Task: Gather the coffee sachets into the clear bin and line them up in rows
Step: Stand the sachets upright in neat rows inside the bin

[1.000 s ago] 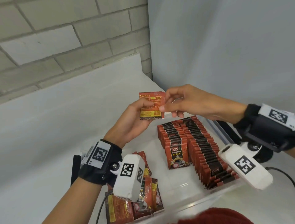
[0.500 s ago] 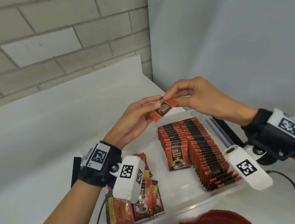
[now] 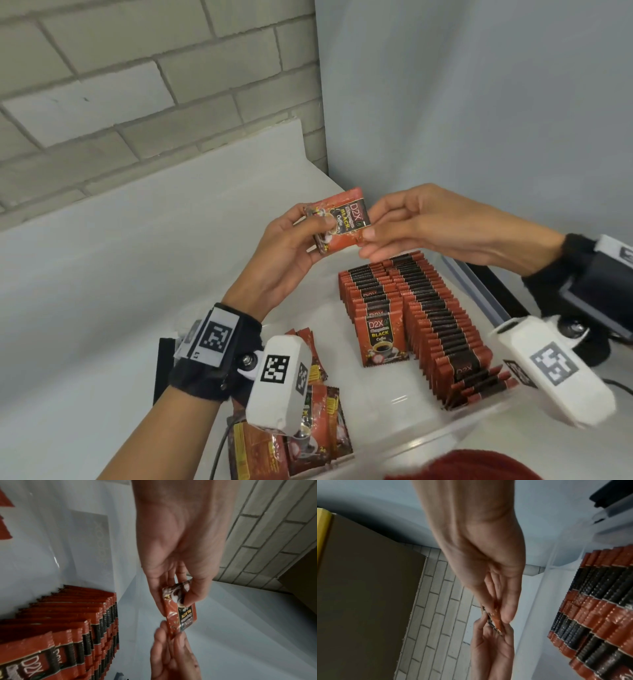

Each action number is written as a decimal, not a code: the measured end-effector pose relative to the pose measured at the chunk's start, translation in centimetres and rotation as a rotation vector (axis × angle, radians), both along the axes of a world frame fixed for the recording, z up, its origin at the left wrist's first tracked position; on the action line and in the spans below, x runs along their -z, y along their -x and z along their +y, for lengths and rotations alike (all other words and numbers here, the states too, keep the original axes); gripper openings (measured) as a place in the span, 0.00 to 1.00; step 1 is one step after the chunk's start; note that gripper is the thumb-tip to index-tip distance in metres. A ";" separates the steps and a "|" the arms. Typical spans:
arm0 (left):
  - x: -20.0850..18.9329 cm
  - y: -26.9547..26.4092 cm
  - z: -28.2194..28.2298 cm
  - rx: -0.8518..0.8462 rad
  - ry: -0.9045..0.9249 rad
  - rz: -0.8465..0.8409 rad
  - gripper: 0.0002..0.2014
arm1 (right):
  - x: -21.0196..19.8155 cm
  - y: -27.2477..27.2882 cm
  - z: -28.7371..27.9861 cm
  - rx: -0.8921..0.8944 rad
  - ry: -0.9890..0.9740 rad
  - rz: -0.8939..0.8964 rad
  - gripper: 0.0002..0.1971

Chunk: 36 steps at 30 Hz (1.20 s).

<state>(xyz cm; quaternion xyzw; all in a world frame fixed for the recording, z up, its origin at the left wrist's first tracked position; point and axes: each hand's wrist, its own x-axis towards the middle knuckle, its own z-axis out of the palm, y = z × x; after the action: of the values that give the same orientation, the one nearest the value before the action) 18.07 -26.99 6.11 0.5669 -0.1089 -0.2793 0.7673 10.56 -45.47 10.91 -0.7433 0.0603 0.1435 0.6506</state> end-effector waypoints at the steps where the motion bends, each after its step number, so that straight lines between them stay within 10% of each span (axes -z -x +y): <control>1: -0.1 0.0 0.1 0.010 -0.014 -0.004 0.13 | -0.1 -0.1 -0.1 0.030 0.012 -0.013 0.07; 10: -4.1 0.2 0.8 0.314 -0.568 -0.488 0.05 | -1.3 1.1 -1.4 -0.142 0.373 -0.013 0.06; 18: -2.5 2.5 -0.6 0.733 -0.810 -0.287 0.05 | -1.3 3.6 0.5 -0.310 0.798 -0.111 0.03; 23: -0.7 3.5 -0.7 0.754 -0.869 -0.286 0.04 | 1.3 5.4 3.6 -0.817 0.867 0.099 0.13; 36: -2.0 4.1 0.2 0.941 -1.263 -0.924 0.33 | 4.7 4.7 4.6 -0.849 1.079 0.211 0.20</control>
<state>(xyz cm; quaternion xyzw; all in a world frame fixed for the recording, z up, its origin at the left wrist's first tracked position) 13.96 -26.84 8.09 0.8339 -0.4521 -0.3165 0.0013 5.83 -40.88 6.21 -0.9042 -0.1102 0.4070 0.0684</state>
